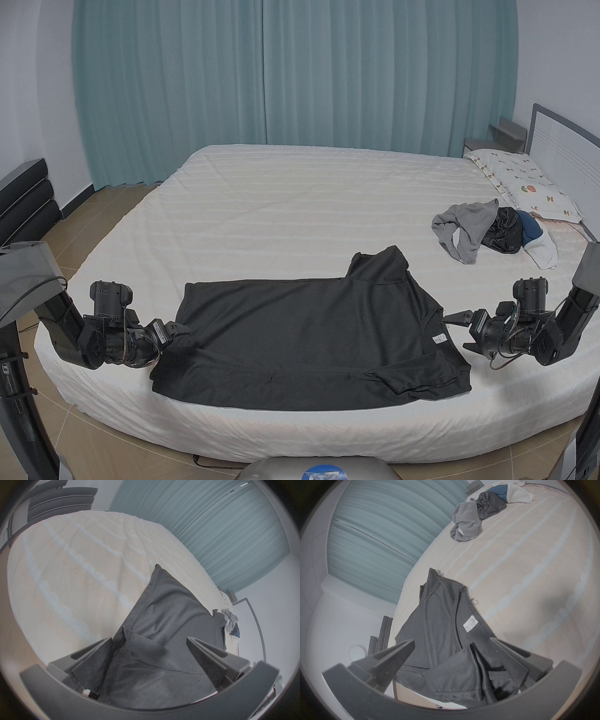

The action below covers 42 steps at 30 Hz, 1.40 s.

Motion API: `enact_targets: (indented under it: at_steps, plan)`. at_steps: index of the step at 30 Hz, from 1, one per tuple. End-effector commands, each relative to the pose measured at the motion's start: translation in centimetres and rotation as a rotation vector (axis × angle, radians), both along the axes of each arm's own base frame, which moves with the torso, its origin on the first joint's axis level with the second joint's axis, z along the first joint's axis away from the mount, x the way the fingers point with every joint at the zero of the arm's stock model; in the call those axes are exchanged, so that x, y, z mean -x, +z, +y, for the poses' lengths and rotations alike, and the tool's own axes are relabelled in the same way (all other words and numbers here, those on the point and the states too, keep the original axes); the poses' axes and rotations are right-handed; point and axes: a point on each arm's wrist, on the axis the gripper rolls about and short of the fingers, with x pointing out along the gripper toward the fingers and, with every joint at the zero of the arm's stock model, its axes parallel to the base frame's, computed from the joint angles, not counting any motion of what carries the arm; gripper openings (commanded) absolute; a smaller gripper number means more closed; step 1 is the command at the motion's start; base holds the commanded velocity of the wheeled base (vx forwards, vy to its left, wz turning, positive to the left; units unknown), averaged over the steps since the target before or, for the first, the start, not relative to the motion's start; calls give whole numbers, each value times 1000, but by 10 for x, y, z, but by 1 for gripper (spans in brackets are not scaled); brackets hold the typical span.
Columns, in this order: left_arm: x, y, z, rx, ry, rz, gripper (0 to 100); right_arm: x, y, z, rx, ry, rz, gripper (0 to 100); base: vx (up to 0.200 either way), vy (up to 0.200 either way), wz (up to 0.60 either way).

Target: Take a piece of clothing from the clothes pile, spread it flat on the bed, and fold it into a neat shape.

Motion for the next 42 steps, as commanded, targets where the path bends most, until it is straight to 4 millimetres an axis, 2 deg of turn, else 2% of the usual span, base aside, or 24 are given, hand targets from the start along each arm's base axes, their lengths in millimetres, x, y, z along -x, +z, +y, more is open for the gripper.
enact_targets:
  at_steps: [1, 2, 9, 11, 14, 20, 27, 42]
  plan:
    - [-4, -4, 0, -1, 6, 6, 100, -3, -4, 0, 2, 2, 5, 100, 0, 0, 0]
    - [-4, -6, 0, -1, 6, 11, 0, -4, -3, 1, 4, 5, 0, 100, 0, 0, 0]
    - [-3, -14, 6, 6, 20, 38, 0, -17, 2, 1, 30, 24, -50, 100, 0, 0, 0]
    - [0, -15, 13, 8, 43, 52, 0, -23, 4, 12, 34, 61, -72, 100, 0, 0, 0]
    - [3, -16, 16, 9, 55, 58, 0, -24, -2, 19, 35, 82, -58, 100, 0, 0, 0]
    - [7, -5, 18, 8, 77, 35, 0, -25, -11, 18, 70, 107, -56, 100, 0, 0, 0]
    - [14, 23, 16, 43, 104, -26, 0, -26, -18, 19, 97, 149, -64, 100, 0, 0, 0]
    - [17, 20, 15, 42, 102, -14, 0, -25, -40, 22, 128, 242, -32, 100, 0, 0, 0]
